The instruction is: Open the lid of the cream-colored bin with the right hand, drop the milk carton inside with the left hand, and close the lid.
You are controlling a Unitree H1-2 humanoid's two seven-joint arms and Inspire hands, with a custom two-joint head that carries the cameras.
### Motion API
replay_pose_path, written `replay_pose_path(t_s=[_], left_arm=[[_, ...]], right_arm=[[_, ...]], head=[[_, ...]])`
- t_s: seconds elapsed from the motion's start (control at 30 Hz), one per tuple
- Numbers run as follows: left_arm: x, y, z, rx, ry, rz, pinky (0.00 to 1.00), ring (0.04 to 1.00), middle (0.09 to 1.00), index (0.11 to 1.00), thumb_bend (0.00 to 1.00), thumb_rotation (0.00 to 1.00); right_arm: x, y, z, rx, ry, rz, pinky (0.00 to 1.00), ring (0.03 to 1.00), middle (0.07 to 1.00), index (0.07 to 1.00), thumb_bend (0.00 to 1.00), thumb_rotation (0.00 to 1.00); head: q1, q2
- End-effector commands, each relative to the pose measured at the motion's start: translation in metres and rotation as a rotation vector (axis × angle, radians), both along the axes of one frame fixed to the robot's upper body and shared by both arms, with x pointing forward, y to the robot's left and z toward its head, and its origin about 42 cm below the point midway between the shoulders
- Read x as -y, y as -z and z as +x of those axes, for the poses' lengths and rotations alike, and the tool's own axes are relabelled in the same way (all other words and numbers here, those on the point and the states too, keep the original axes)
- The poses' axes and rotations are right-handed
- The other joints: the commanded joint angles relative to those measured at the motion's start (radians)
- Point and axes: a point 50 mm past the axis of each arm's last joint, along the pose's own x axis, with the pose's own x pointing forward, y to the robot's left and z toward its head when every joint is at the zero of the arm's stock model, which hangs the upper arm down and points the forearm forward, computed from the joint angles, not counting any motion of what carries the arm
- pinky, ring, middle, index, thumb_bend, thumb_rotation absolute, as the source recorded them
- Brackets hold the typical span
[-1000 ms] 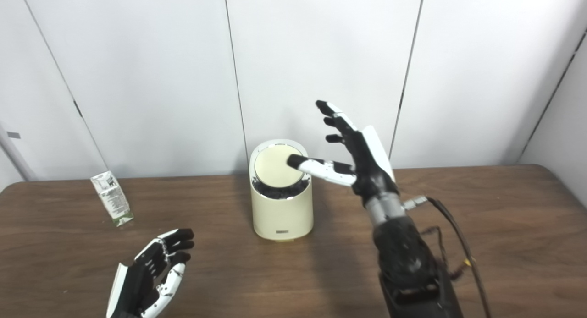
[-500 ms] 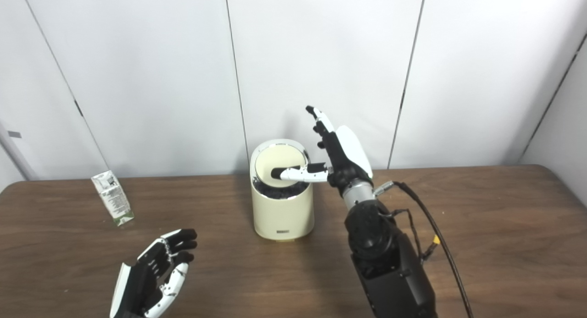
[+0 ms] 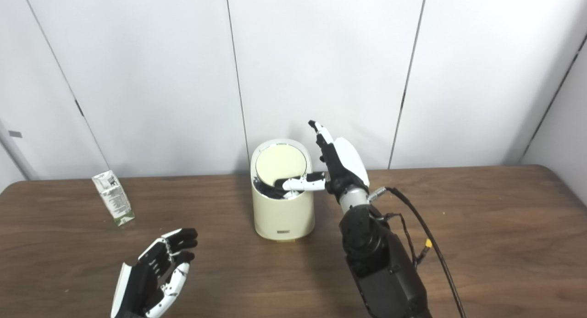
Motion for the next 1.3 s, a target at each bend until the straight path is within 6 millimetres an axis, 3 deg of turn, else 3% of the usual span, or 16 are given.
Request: replay_pose_path(t_s=[0.0, 0.23, 0.33, 0.43, 1.0, 1.27], left_arm=[[0.002, -0.015, 0.002, 0.071, 0.0, 0.002, 0.66, 0.734, 0.755, 0.748, 0.19, 0.35], [0.002, -0.015, 0.002, 0.071, 0.0, 0.003, 0.66, 0.735, 0.756, 0.748, 0.19, 0.35], [0.003, -0.015, 0.002, 0.075, 0.0, 0.005, 0.65, 0.728, 0.751, 0.746, 0.19, 0.35], [0.004, -0.015, 0.002, 0.073, 0.001, -0.001, 0.65, 0.731, 0.754, 0.747, 0.19, 0.33], [0.004, -0.016, 0.003, 0.073, -0.002, 0.012, 0.65, 0.731, 0.751, 0.745, 0.19, 0.35], [0.005, -0.015, 0.003, 0.082, -0.001, 0.003, 0.65, 0.727, 0.75, 0.743, 0.19, 0.32]], right_arm=[[-0.004, -0.029, 0.005, 0.111, -0.016, -0.001, 0.78, 0.908, 0.989, 0.972, 0.84, 0.3], [-0.004, -0.029, 0.005, 0.111, -0.016, -0.001, 0.78, 0.909, 0.989, 0.972, 0.84, 0.3], [0.004, -0.012, 0.014, 0.061, 0.033, -0.029, 0.83, 0.947, 0.99, 0.965, 0.82, 0.28], [0.005, -0.009, 0.017, 0.052, 0.047, -0.031, 0.85, 0.96, 0.988, 0.961, 0.81, 0.27], [0.006, -0.009, 0.019, 0.063, 0.056, -0.041, 0.84, 0.95, 0.989, 0.958, 0.82, 0.3], [0.005, -0.012, 0.021, 0.062, 0.058, -0.06, 0.83, 0.952, 0.984, 0.958, 0.8, 0.38]], head=[[0.0, 0.001], [0.0, 0.001], [0.003, 0.001], [0.004, 0.001], [0.002, -0.003], [0.005, -0.003]])
